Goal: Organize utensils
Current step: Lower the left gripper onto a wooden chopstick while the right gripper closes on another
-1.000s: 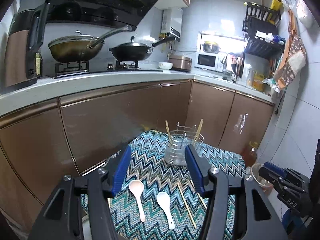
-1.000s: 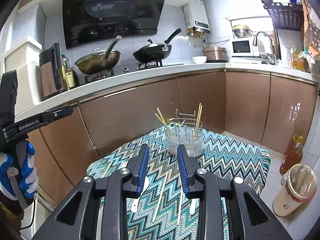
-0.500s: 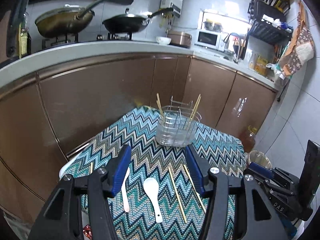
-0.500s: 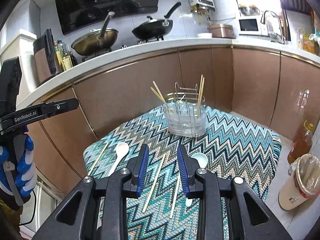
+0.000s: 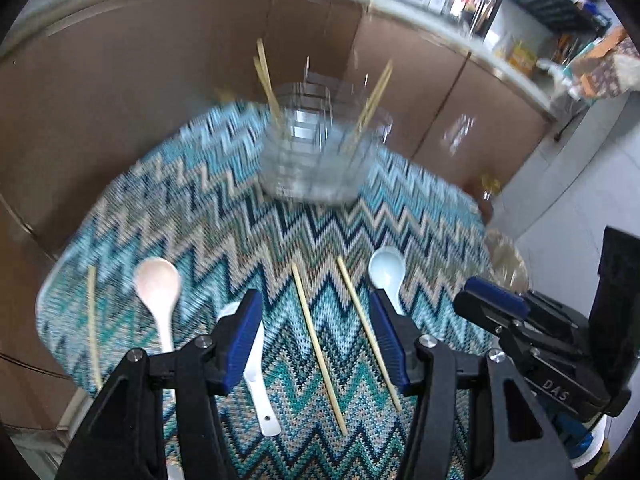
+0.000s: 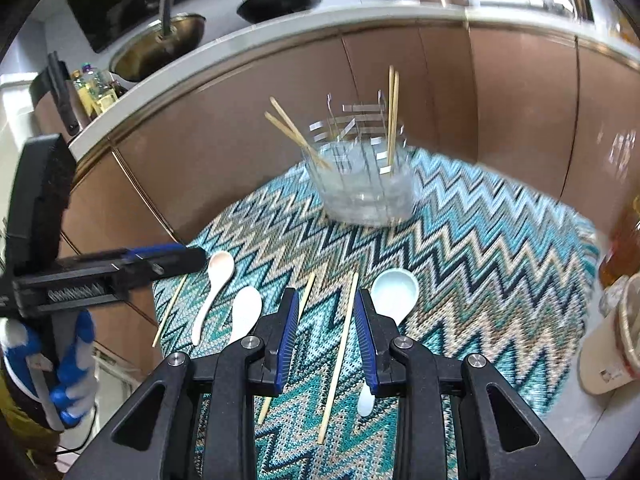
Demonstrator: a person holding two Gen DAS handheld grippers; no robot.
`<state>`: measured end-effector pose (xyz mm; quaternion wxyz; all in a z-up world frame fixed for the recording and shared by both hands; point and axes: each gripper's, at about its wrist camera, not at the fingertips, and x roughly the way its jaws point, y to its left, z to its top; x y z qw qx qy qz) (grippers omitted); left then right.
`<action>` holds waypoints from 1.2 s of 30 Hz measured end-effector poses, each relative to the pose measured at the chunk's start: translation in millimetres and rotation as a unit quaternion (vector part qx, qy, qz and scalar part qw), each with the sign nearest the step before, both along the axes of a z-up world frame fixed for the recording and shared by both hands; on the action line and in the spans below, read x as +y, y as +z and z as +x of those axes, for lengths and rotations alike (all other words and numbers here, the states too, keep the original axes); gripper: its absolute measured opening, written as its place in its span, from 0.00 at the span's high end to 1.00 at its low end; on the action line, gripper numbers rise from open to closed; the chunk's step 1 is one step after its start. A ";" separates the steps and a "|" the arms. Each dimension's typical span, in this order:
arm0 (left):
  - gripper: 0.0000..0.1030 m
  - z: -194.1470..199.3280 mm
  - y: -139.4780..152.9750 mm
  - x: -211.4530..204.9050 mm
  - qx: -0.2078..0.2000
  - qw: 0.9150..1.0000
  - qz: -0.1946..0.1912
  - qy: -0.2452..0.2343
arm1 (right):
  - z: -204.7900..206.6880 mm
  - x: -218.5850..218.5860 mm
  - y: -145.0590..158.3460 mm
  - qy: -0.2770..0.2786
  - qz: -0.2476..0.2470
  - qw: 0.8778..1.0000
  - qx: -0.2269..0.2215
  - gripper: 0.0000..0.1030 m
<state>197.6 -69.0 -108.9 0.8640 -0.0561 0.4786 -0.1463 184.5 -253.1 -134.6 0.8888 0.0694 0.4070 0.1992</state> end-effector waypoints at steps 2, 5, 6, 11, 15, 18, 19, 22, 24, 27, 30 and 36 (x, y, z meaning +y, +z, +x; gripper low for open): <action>0.49 13.3 -16.4 -4.4 0.029 1.000 -0.003 -0.006 | 11.0 1.6 -10.8 0.004 0.003 1.000 0.021 0.74; 0.54 38.4 -42.8 -7.1 0.076 0.997 -0.012 -0.004 | 29.2 3.9 -28.3 0.008 0.007 0.999 0.052 0.77; 0.56 44.4 -49.6 -8.2 0.087 0.996 -0.014 -0.004 | 33.8 4.3 -32.2 0.009 0.010 0.998 0.061 0.78; 0.65 70.3 -82.9 -12.3 0.142 0.989 -0.027 -0.013 | 62.1 12.4 -56.5 0.021 0.011 0.993 0.113 0.82; 0.75 81.2 -98.9 -17.4 0.163 0.986 -0.035 -0.022 | 85.4 22.0 -67.8 0.025 -0.001 0.990 0.142 0.85; 0.81 87.6 -109.3 -22.3 0.179 0.983 -0.039 -0.029 | 96.5 29.5 -73.9 0.032 -0.011 0.987 0.154 0.86; 0.82 89.9 -111.7 -24.7 0.181 0.982 -0.038 -0.030 | 99.5 31.4 -75.9 0.034 -0.012 0.987 0.158 0.86; 0.83 95.9 -121.4 -29.7 0.193 0.980 -0.035 -0.029 | 107.1 36.3 -82.1 0.035 -0.017 0.985 0.169 0.86; 0.85 99.6 -128.5 -33.2 0.197 0.979 -0.035 -0.028 | 111.1 39.0 -86.5 0.035 -0.021 0.983 0.176 0.86; 0.85 104.0 -134.2 -34.8 0.201 0.978 -0.043 -0.027 | 117.9 41.7 -94.0 0.034 -0.027 0.981 0.187 0.86; 0.88 105.1 -134.5 -31.3 0.202 0.978 -0.047 -0.027 | 123.6 44.3 -102.0 0.032 -0.030 0.979 0.198 0.86; 0.93 103.8 -132.2 -12.1 0.203 0.977 -0.061 -0.024 | 131.4 48.3 -117.7 0.029 -0.035 0.976 0.213 0.86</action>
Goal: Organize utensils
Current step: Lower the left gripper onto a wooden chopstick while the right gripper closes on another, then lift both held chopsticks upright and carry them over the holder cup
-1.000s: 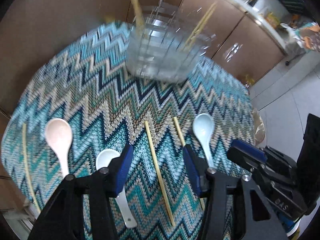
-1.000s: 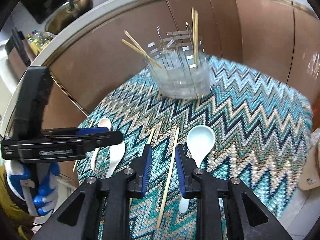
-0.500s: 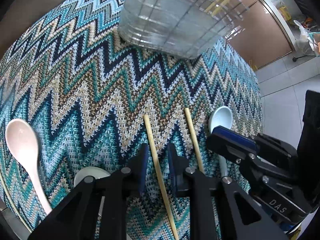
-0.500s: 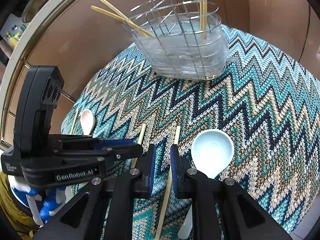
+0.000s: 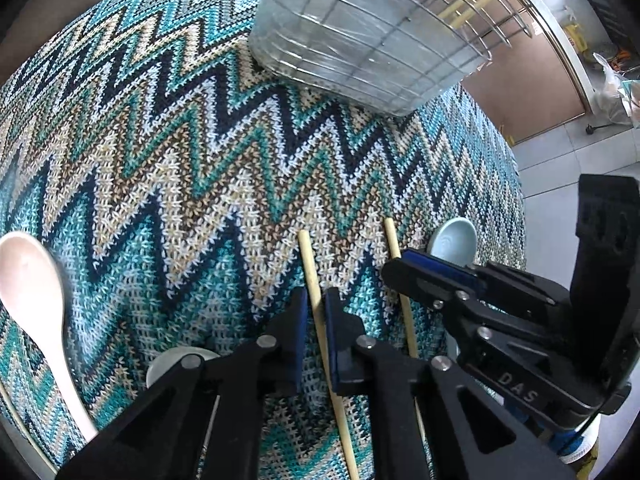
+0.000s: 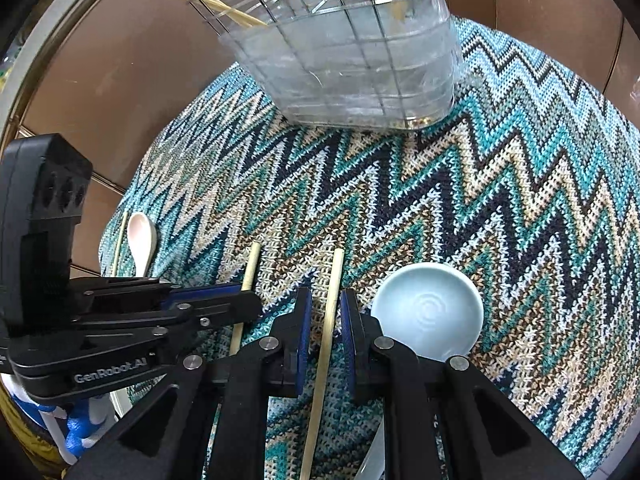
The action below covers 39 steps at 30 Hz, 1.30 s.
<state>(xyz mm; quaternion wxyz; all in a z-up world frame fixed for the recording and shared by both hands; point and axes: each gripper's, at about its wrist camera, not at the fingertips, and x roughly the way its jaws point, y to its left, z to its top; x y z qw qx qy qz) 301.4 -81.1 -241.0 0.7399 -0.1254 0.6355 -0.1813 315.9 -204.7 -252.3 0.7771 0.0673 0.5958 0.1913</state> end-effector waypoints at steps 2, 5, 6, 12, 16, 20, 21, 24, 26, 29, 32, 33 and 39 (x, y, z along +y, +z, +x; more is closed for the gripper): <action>0.93 -0.7 0.6 5.3 0.001 1.000 -0.005 0.002 | 1.2 1.6 -2.8 0.001 -0.002 1.000 0.002 0.88; 0.93 -1.6 0.7 8.8 -0.002 1.000 -0.005 0.003 | 2.8 4.5 -4.7 0.001 -0.004 1.000 0.001 0.91; 0.94 -2.4 0.5 8.1 -0.003 1.000 -0.005 0.004 | 2.2 4.7 -4.7 0.000 -0.004 1.000 0.001 0.92; 0.95 -11.2 4.1 2.9 -0.018 1.000 -0.002 0.016 | -4.7 -1.9 1.4 -0.007 0.007 1.000 -0.006 0.94; 0.95 -20.9 15.1 10.9 -0.039 0.999 -0.016 0.033 | -16.3 -5.0 14.4 -0.004 0.013 1.000 -0.021 0.95; 0.95 -32.7 37.9 19.1 -0.074 0.996 -0.025 0.041 | -31.1 -6.4 32.7 -0.002 0.019 0.999 -0.044 0.95; 0.95 -37.8 47.4 21.5 -0.089 0.995 -0.028 0.043 | -37.1 -7.9 38.6 -0.002 0.020 0.998 -0.052 0.95; 0.95 -48.6 69.3 26.1 -0.121 0.991 -0.033 0.043 | -51.3 -10.6 54.5 -0.002 0.024 0.997 -0.073 0.95; 0.95 -57.1 84.6 28.4 -0.143 0.988 -0.034 0.043 | -61.7 -13.8 64.9 -0.004 0.023 0.996 -0.088 0.95; 0.95 -71.3 104.8 31.3 -0.173 0.983 -0.033 0.043 | -79.7 -16.4 82.9 -0.007 0.025 0.993 -0.113 0.94; 0.95 -89.1 123.0 32.5 -0.200 0.978 -0.028 0.043 | -98.6 -18.4 101.0 -0.010 0.024 0.990 -0.137 0.94; 0.95 -94.7 128.5 33.4 -0.207 0.977 -0.028 0.043 | -105.9 -19.6 106.9 -0.011 0.024 0.989 -0.144 0.94; 0.95 -128.1 162.7 31.5 -0.253 0.966 -0.027 0.042 | -143.6 -16.7 142.5 -0.020 0.019 0.982 -0.189 0.94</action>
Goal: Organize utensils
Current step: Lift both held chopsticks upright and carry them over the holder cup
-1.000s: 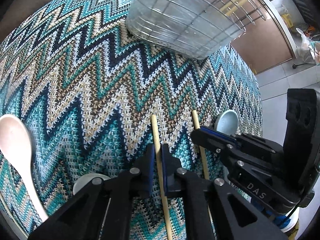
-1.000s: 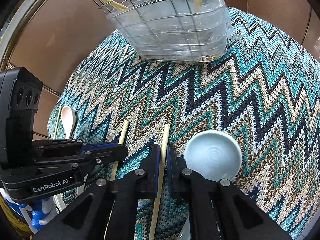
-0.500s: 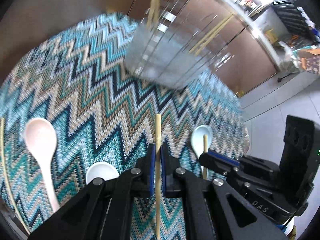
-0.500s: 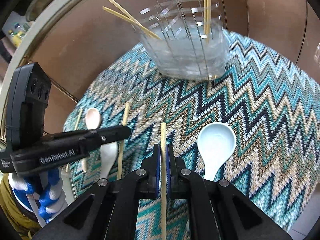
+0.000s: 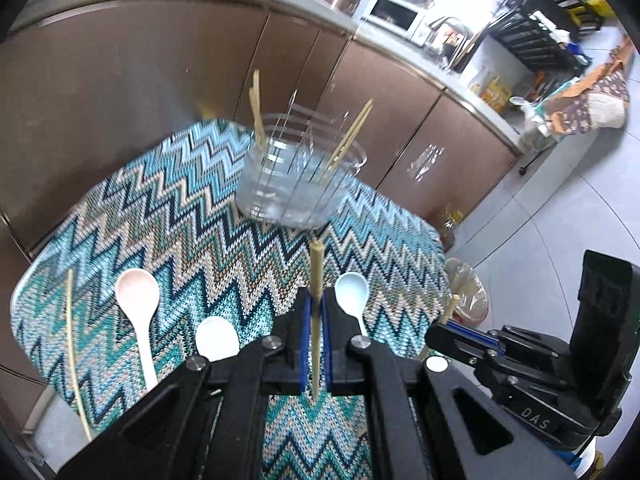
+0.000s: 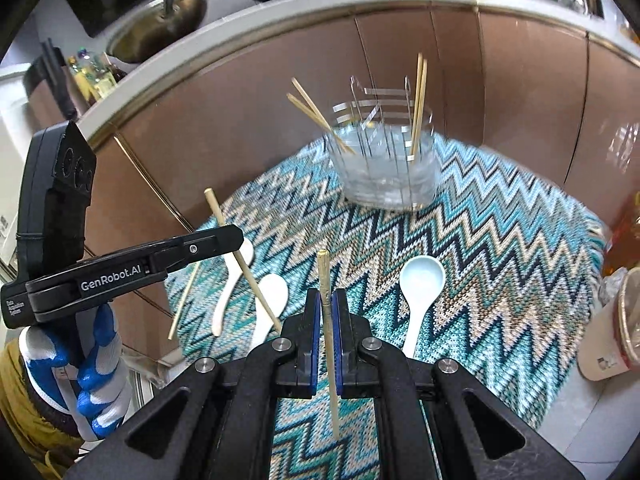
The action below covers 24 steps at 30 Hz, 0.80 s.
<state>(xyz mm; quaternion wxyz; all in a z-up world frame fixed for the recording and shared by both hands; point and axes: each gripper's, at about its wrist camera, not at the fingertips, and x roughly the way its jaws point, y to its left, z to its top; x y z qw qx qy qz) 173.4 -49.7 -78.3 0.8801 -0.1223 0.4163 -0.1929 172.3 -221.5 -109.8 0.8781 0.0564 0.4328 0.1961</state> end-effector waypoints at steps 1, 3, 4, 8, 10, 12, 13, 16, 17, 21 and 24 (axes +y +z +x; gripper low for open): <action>0.95 -4.8 4.9 0.5 -0.007 1.000 0.001 0.000 | -7.8 -0.1 8.1 -0.002 -0.002 1.000 -0.010 0.94; 0.95 -14.1 16.0 3.0 -0.020 1.000 0.001 0.001 | -18.0 -0.1 19.4 -0.004 -0.003 1.000 -0.023 0.95; 0.95 -18.7 21.1 4.9 -0.025 1.000 0.000 0.003 | -21.7 0.1 23.7 -0.005 0.000 1.000 -0.028 0.95; 0.95 -37.0 39.1 12.8 -0.045 0.999 -0.001 0.008 | -44.2 7.0 46.9 -0.006 -0.007 0.998 -0.057 0.95; 0.95 -48.8 49.5 18.1 -0.056 0.998 -0.002 0.011 | -54.0 9.5 56.9 -0.007 -0.008 0.998 -0.067 0.95; 0.95 -57.3 57.0 20.5 -0.066 0.998 -0.002 0.013 | -64.8 12.2 66.6 -0.008 -0.010 0.997 -0.080 0.95; 0.95 -62.7 62.4 22.3 -0.072 0.997 -0.001 0.014 | -69.7 13.5 71.2 -0.008 -0.011 0.996 -0.086 0.95; 0.95 -72.2 75.3 26.3 -0.088 0.996 -0.002 0.016 | -81.4 15.8 84.8 -0.010 -0.011 0.994 -0.105 0.95; 0.95 -74.1 79.1 27.7 -0.092 0.996 -0.003 0.017 | -84.4 16.0 90.1 -0.011 -0.011 0.993 -0.113 0.95; 0.95 -75.6 97.2 31.1 -0.109 0.994 -0.007 0.019 | -91.1 13.0 115.3 -0.019 -0.008 0.990 -0.143 0.95; 0.95 -68.5 111.3 30.8 -0.119 0.993 -0.008 0.020 | -86.5 8.6 131.1 -0.029 -0.004 0.986 -0.162 0.95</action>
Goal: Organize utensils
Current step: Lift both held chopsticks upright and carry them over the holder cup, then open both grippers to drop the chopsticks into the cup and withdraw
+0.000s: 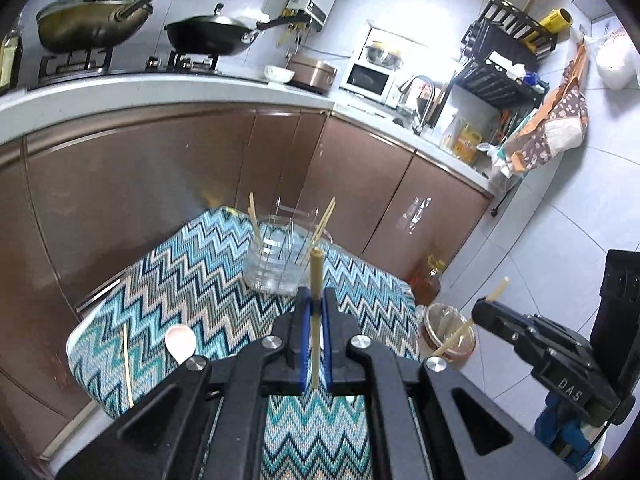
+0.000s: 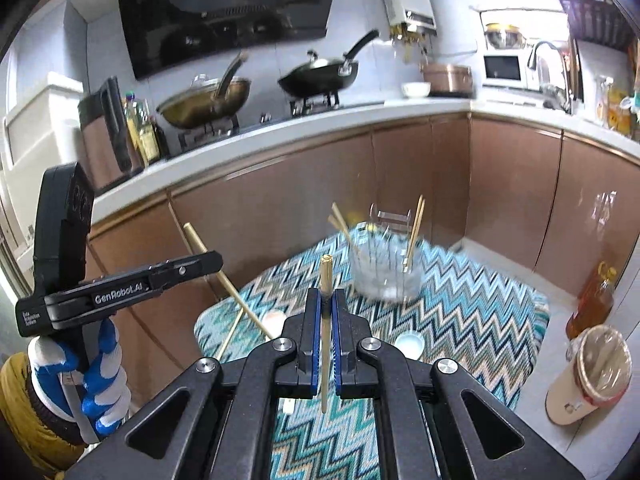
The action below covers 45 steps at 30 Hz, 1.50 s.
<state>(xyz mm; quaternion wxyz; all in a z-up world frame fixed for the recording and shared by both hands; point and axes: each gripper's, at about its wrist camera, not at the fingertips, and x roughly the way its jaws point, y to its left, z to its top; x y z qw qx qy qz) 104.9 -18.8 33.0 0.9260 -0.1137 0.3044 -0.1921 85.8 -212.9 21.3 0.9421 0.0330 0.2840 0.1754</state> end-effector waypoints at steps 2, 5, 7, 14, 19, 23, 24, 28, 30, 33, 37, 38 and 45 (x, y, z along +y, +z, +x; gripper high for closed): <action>0.95 11.6 9.3 -1.2 -0.007 1.000 -0.001 0.001 | 9.1 -3.0 10.0 -0.006 0.004 1.000 -0.012 0.95; 0.95 34.4 22.5 -5.3 -0.020 1.000 0.004 0.006 | 30.9 -5.1 24.5 -0.014 0.005 0.999 -0.035 0.95; 0.95 54.3 29.1 -6.9 -0.027 1.000 0.004 0.011 | 50.9 -6.3 33.1 -0.015 0.006 0.998 -0.053 0.95; 0.95 147.5 35.0 -11.6 -0.049 0.998 0.006 0.040 | 129.4 -7.8 45.6 -0.021 0.004 0.994 -0.104 0.95; 0.95 211.7 9.0 -21.1 -0.043 0.997 0.018 0.057 | 190.9 -8.7 21.1 -0.031 -0.011 0.994 -0.104 0.95; 0.95 244.8 -18.9 -31.6 -0.033 0.997 0.027 0.060 | 232.6 -8.6 -16.3 -0.033 -0.027 0.996 -0.081 0.95; 0.95 252.9 -27.3 -34.6 -0.028 0.998 0.028 0.058 | 240.6 -9.1 -26.1 -0.034 -0.030 0.996 -0.076 0.95; 0.95 268.7 -54.5 -46.3 -0.019 0.998 0.037 0.055 | 257.5 -9.8 -58.6 -0.038 -0.041 0.997 -0.058 0.95; 0.95 272.8 -66.6 -52.5 -0.016 0.997 0.047 0.053 | 264.3 -11.2 -72.2 -0.039 -0.044 0.997 -0.048 0.95; 0.95 276.2 -80.5 -58.4 -0.005 0.998 0.051 0.045 | 268.4 -13.2 -86.3 -0.037 -0.045 0.998 -0.033 0.95; 0.93 270.1 -85.6 -57.8 -0.003 0.998 0.052 0.039 | 259.4 -14.0 -89.8 -0.038 -0.047 0.998 -0.025 0.86; 0.92 268.1 -83.4 -56.8 -0.002 0.998 0.051 0.037 | 256.3 -14.0 -87.9 -0.038 -0.047 0.998 -0.026 0.80; 0.65 213.3 -34.7 -32.6 -0.039 0.997 0.049 0.041 | 210.8 -16.1 -47.4 -0.044 -0.050 0.996 -0.059 0.77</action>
